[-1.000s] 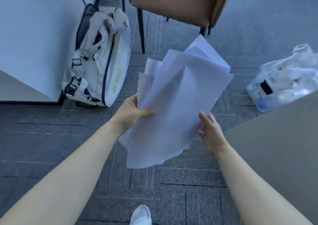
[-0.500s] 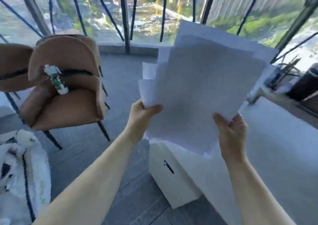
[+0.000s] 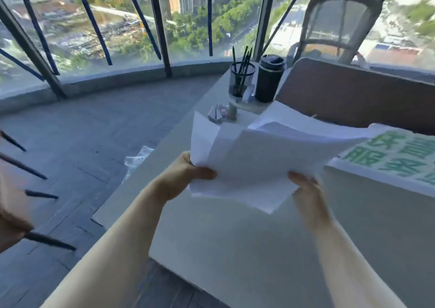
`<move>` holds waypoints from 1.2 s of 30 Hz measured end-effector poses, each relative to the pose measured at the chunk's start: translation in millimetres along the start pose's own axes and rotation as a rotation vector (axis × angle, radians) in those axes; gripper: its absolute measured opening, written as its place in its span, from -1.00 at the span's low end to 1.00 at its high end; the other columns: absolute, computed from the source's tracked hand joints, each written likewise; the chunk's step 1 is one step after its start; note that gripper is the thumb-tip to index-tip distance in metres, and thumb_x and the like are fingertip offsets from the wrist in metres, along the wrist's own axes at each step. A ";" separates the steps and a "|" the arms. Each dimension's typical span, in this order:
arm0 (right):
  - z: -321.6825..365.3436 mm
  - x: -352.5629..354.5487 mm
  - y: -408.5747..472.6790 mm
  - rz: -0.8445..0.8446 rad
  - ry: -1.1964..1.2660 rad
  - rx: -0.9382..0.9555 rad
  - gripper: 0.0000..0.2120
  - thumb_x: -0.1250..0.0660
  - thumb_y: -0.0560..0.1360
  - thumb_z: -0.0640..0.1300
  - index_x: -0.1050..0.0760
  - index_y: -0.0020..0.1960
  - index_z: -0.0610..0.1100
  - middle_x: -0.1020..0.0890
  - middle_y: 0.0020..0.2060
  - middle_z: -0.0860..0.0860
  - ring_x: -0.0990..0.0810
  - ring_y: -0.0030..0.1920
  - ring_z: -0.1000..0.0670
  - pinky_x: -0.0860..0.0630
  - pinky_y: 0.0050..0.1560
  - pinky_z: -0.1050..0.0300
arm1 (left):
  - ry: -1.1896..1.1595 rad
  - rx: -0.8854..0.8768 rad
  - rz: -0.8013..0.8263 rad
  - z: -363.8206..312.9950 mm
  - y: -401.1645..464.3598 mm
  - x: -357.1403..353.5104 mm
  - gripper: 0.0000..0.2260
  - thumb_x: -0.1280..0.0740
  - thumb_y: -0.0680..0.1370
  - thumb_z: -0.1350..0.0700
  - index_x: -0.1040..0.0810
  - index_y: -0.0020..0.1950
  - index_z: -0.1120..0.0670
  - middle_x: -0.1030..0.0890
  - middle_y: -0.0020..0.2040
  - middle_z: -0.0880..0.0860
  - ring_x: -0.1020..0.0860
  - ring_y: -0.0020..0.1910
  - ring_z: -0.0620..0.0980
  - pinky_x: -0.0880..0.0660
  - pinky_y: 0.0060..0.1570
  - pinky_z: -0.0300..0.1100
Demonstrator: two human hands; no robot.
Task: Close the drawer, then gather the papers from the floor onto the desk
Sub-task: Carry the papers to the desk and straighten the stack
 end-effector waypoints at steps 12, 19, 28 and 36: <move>12.6 -10.3 37.0 0.071 -0.136 0.081 -0.63 -0.45 0.36 -0.34 -0.53 0.01 0.06 -0.72 -0.15 0.25 -0.64 -0.07 0.30 -0.51 -0.07 0.42 | 0.010 0.107 0.149 22.5 53.1 9.3 -0.61 -0.45 0.14 0.24 -0.67 -0.03 0.19 -0.67 -0.01 0.22 -0.62 0.02 0.19 -0.51 0.14 0.08; 18.3 -18.1 32.4 0.103 -0.212 0.031 -0.87 -0.53 0.30 -0.22 -0.73 -0.16 -0.09 -0.75 -0.17 0.02 -0.69 -0.10 0.04 -0.55 0.05 0.08 | -0.141 0.102 -0.033 16.0 68.1 28.6 -0.75 -0.42 0.23 0.35 -0.71 -0.15 0.16 -0.72 -0.17 0.10 -0.68 -0.16 0.07 -0.52 0.09 0.07; 0.5 9.9 5.5 -0.173 -0.236 0.150 -0.74 -0.42 0.42 -0.39 -0.60 0.10 -0.23 -0.75 -0.18 0.14 -0.70 -0.10 0.12 -0.55 -0.07 0.27 | -0.100 0.063 -0.159 52.9 57.0 1.1 -0.75 -0.52 0.26 0.22 -0.70 -0.08 0.16 -0.72 -0.09 0.15 -0.68 -0.09 0.11 -0.61 -0.03 -0.01; 3.1 6.9 4.1 -0.221 -0.134 0.166 -0.87 -0.50 0.33 -0.30 -0.65 -0.21 -0.09 -0.71 -0.36 0.21 -0.67 -0.25 0.24 -0.56 -0.13 0.31 | -0.090 0.045 -0.148 53.8 60.6 -21.6 -0.79 -0.52 0.24 0.24 -0.69 -0.15 0.13 -0.73 -0.20 0.04 -0.68 -0.18 0.01 -0.61 -0.14 -0.11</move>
Point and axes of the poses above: each hand's wrist, its own y-axis towards the middle knuckle, its own x-axis out of the back of the hand, z = x × y, the point moved 10 cm from there along y, towards the middle knuckle
